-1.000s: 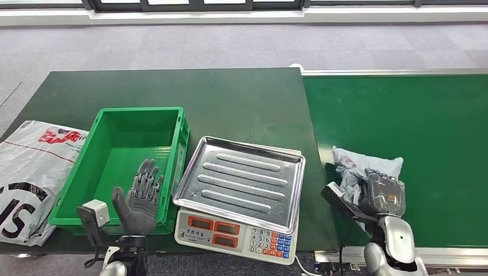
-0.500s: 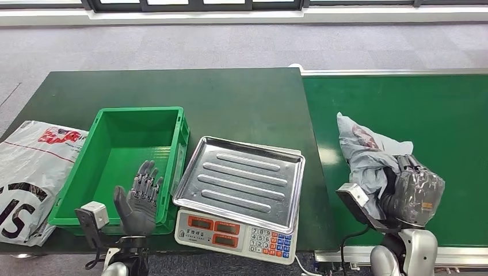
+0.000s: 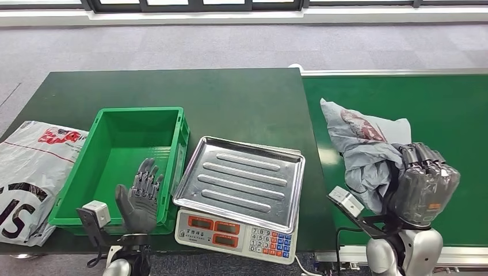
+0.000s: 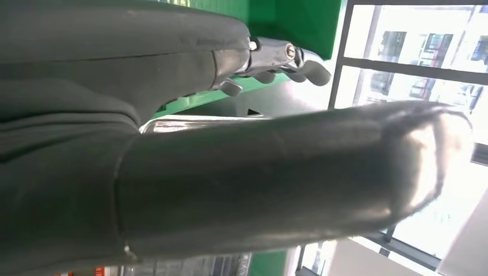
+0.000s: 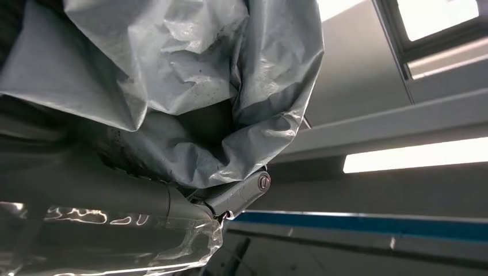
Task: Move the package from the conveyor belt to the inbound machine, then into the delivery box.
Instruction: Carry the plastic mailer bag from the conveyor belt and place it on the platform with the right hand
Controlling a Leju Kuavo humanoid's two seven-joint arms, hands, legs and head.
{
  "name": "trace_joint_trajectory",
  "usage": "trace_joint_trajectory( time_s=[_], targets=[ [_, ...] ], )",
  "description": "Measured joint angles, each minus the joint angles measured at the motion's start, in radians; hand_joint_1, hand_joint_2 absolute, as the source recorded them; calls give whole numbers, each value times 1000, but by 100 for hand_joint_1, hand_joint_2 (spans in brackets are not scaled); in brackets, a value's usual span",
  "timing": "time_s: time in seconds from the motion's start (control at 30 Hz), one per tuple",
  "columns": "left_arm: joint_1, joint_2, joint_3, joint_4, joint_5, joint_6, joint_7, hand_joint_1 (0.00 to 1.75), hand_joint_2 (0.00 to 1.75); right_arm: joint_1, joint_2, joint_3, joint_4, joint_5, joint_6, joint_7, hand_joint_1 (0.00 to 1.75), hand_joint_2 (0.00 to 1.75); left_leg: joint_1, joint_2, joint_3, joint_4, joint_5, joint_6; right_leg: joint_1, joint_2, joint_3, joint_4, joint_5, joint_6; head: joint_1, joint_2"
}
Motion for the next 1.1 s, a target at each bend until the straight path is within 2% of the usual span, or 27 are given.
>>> trace_joint_trajectory(
  time_s=[0.1,0.23,0.33,0.57,0.87,1.1],
  targets=[
    [-24,1,-6,28,0,-9,-10,0,0,-68,6,18,23,-55,10,-23,175,175,0,1,-5,0,0,0,0,1,1,0,0,0,0,0],
    [-79,3,-31,88,0,-22,-24,0,0,-211,5,140,157,-104,16,46,175,175,0,4,-2,0,3,-1,0,4,-1,0,4,-1,0,0],
    [-102,5,-47,117,0,-23,-26,0,0,-263,5,218,231,-103,7,67,175,175,0,0,-1,0,7,-2,1,2,-2,0,6,-1,0,0],
    [-124,7,-54,143,5,-23,-27,0,0,-295,4,287,293,-112,3,73,175,175,1,-1,-3,0,7,-3,1,2,-4,0,6,-1,0,0],
    [-134,7,-54,157,5,-23,-28,0,0,-303,4,307,313,-123,10,72,175,175,0,-1,-4,0,7,-2,0,2,-4,0,6,-1,0,0],
    [-184,7,-69,209,27,-22,-32,0,0,-337,26,411,444,-239,25,5,175,175,1,0,-4,0,7,-3,1,2,-5,0,6,-1,0,0]
  ],
)
